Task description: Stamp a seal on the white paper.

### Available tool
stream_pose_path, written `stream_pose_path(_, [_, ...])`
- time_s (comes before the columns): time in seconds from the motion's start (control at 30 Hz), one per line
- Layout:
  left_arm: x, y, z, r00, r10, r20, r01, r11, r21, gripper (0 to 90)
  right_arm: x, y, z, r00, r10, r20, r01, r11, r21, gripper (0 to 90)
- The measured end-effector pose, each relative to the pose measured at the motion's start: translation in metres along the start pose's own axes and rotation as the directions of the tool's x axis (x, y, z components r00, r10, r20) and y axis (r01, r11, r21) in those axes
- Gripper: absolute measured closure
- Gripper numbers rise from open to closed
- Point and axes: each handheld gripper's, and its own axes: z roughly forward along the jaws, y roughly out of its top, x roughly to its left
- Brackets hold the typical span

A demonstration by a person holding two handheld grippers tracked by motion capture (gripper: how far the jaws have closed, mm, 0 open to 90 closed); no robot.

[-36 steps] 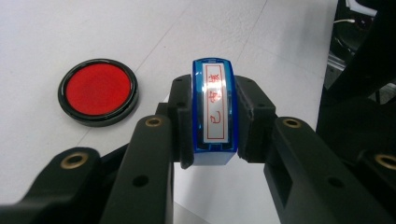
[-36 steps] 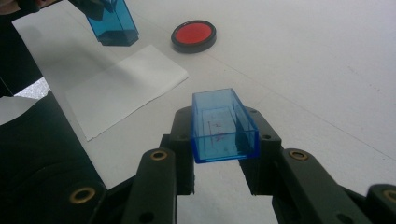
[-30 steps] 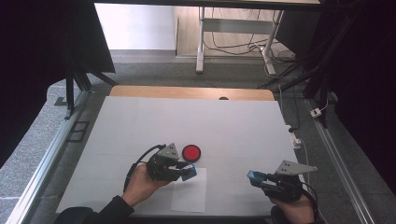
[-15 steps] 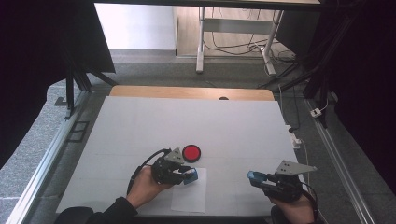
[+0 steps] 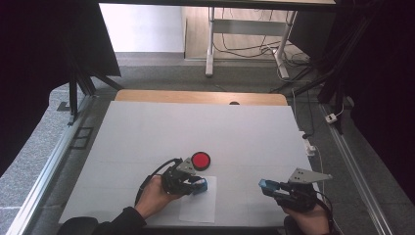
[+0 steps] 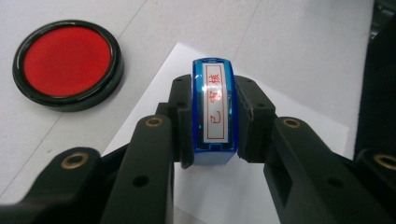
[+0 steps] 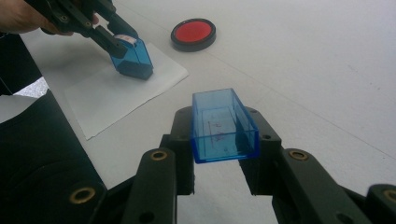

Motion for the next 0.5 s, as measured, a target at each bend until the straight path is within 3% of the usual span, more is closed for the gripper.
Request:
stream_pose_path(0.33, [-0.0052, -0.0028, 0.0009, 0.9977, 0.062, -0.026, -0.062, 0.9981, -0.006, 70.6, 0.0001, 0.0001, 0.0002, 1.0, 0.001, -0.002, -0.001, 1.0, 0.0, 68.6])
stream_pose_path(0.5, [-0.0076, -0.0038, 0.0015, 0.9979, 0.052, -0.038, -0.053, 0.9986, -0.011, 70.7, 0.0002, 0.0003, 0.0002, 1.0, -0.001, -0.002, 0.001, 1.0, 0.004, 68.7])
